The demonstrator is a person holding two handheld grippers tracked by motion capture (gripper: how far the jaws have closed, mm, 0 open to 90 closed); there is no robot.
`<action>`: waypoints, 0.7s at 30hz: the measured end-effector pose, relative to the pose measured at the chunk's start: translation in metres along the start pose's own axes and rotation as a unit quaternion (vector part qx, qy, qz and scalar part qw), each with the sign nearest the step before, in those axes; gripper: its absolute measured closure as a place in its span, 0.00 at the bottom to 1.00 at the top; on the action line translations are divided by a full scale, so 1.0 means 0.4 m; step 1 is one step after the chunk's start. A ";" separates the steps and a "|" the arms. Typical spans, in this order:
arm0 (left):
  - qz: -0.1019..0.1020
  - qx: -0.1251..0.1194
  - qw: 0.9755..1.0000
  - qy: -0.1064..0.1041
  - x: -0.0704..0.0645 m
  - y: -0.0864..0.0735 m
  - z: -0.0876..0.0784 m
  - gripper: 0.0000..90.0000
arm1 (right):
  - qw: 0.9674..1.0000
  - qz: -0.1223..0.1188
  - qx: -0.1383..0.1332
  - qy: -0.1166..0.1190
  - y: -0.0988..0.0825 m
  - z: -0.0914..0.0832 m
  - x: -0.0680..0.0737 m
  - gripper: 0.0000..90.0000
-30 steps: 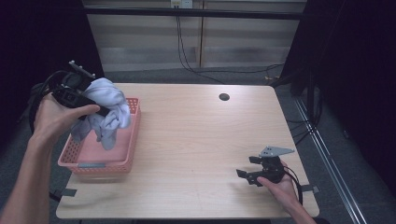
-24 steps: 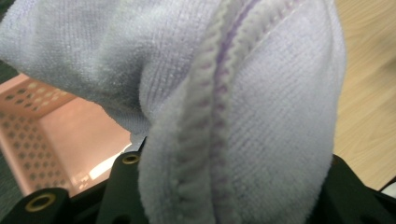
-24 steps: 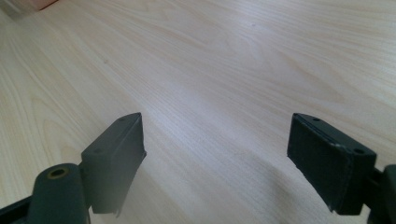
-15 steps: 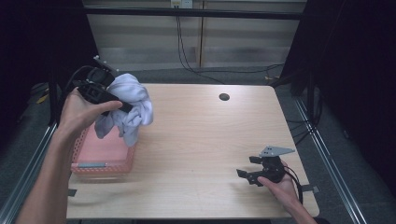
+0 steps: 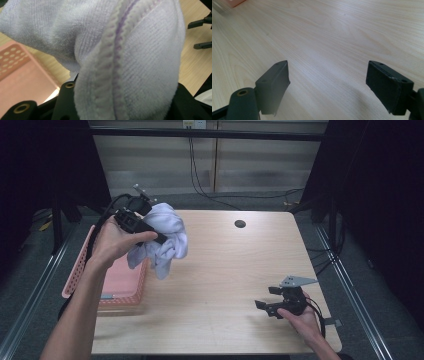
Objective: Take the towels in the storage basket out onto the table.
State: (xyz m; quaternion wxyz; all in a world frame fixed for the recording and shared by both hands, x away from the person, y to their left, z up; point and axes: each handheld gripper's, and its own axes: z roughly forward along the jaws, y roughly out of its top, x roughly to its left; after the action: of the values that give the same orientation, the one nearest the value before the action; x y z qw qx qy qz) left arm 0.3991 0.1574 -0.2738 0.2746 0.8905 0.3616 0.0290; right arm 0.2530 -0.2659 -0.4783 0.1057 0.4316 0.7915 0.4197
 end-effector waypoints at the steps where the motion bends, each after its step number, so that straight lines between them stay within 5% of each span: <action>1: 0.002 0.002 1.000 -0.003 -0.008 0.004 0.007 0.59 | 1.000 0.001 0.000 0.000 0.000 -0.001 0.000 0.20; 21: 0.034 0.017 0.996 -0.077 -0.135 0.015 0.244 0.58 | 1.000 0.001 -0.003 0.001 -0.002 -0.004 -0.002 0.20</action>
State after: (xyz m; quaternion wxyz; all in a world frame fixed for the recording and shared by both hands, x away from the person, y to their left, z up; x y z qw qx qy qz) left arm 0.3876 0.0725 -0.3456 0.2849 0.9065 0.3095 -0.0366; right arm 0.2522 -0.2677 -0.4780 0.1056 0.4311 0.7900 0.4228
